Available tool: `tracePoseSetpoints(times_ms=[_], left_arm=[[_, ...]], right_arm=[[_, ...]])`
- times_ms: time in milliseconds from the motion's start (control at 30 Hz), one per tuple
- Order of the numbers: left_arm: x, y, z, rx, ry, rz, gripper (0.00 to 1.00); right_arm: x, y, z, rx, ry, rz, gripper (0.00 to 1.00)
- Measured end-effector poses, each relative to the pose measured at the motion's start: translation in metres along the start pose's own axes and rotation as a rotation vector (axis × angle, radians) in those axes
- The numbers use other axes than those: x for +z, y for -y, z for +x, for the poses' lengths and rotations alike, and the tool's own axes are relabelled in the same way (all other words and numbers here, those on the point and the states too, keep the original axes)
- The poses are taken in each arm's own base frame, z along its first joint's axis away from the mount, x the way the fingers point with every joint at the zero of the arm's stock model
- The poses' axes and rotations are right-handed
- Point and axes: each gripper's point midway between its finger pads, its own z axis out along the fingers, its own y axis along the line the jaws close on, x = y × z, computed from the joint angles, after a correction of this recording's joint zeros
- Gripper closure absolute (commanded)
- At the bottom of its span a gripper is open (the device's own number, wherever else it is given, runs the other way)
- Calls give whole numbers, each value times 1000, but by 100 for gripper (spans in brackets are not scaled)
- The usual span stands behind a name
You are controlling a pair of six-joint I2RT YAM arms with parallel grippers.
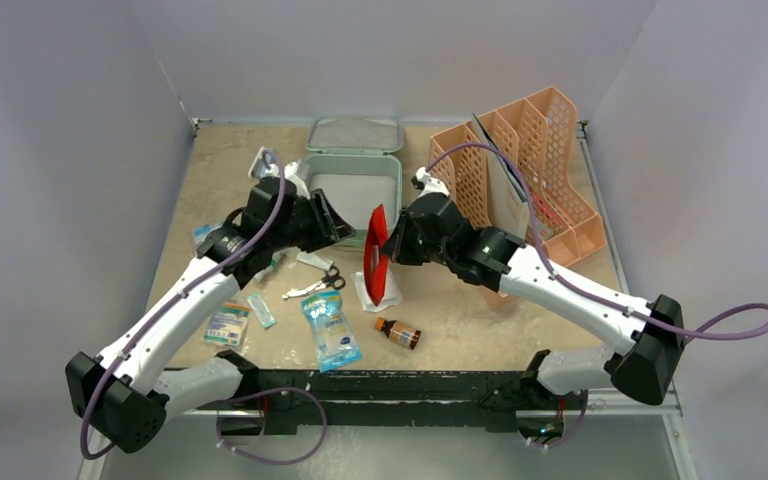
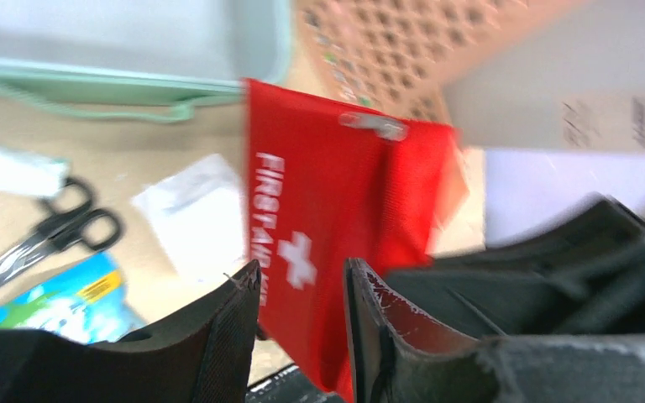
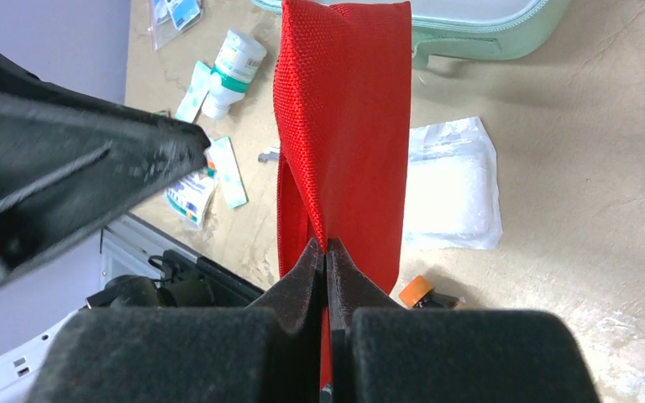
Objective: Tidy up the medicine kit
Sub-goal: Place the medical item at the medicine pouch, then pick up the medical item at the center of the board.
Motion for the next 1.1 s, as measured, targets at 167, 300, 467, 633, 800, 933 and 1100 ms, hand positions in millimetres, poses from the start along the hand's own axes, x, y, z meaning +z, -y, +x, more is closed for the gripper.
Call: tracePoseSetpoints(times_ms=[167,300,467,633,800,933,1100], left_arm=[[-6,-57,-7,-150,118,-295,64],[-16,-106,0,-286,172,-530,66],[-36,-163,15,-394,194,-822,66],[-65,-217,27,-492,202,-1024,66],[-79,-245,43,-534,180,-1128,65],[-78,-264,61,-556,144,-1193,64],[-80,-285,87,-587,106,-1257,61]], right_arm=[[-7,-1,-3,0,13,-11,100],[-13,-3,-6,-1,25,-24,100],[-15,-3,-7,-7,28,-24,100],[-21,0,-10,-14,46,-22,100],[-34,-2,-18,-14,86,-39,100],[-34,-2,-18,-18,87,-39,100],[-34,1,-18,-31,88,-30,100]])
